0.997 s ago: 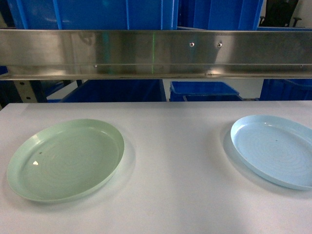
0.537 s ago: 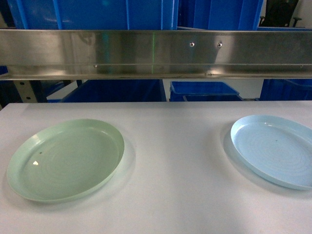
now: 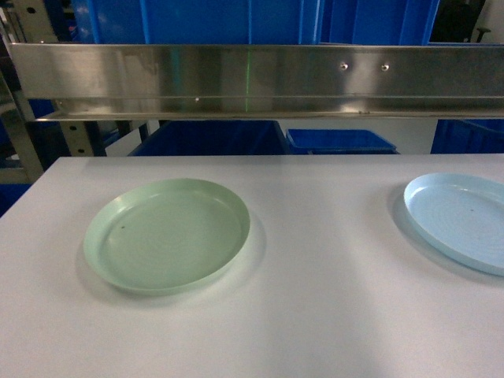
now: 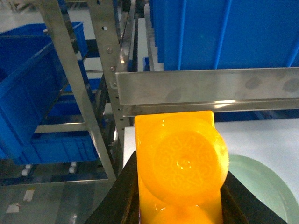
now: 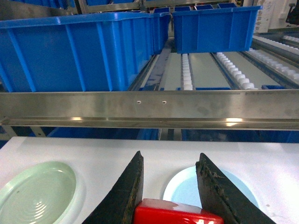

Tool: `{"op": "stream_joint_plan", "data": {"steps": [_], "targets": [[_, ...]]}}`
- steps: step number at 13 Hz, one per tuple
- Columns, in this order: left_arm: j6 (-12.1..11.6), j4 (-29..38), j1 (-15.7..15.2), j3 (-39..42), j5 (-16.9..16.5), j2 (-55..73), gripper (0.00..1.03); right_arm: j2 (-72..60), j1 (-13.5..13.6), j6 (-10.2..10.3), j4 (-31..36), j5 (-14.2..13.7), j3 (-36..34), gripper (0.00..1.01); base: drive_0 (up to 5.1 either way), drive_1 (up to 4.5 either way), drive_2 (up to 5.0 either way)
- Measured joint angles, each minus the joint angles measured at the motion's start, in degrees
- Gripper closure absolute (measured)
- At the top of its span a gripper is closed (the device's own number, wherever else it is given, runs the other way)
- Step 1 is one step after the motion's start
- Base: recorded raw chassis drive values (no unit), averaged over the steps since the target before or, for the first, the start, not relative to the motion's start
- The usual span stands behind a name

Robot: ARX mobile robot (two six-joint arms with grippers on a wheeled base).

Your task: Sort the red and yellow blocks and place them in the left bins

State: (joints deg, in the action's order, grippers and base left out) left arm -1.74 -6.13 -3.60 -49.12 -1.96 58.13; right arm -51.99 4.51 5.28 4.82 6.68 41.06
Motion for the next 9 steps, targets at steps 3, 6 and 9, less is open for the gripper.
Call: {"op": "stream_joint_plan", "data": {"steps": [3,6,9], "targets": [[0.0,-0.2,0.0,0.0,0.0,0.3,0.74,0.0,0.0,0.0,0.0,0.0,0.0,0.73,0.0,0.00,0.0],[0.0,-0.1,-0.2,0.0,0.0,0.3,0.74,0.0,0.0,0.0,-0.1,0.0,0.0,0.73,0.0,0.00,0.0],[0.0,-0.1,-0.3,0.0,0.0,0.3,0.74,0.1,0.0,0.0,0.0,0.0,0.0,0.73,0.0,0.00,0.0]]}}
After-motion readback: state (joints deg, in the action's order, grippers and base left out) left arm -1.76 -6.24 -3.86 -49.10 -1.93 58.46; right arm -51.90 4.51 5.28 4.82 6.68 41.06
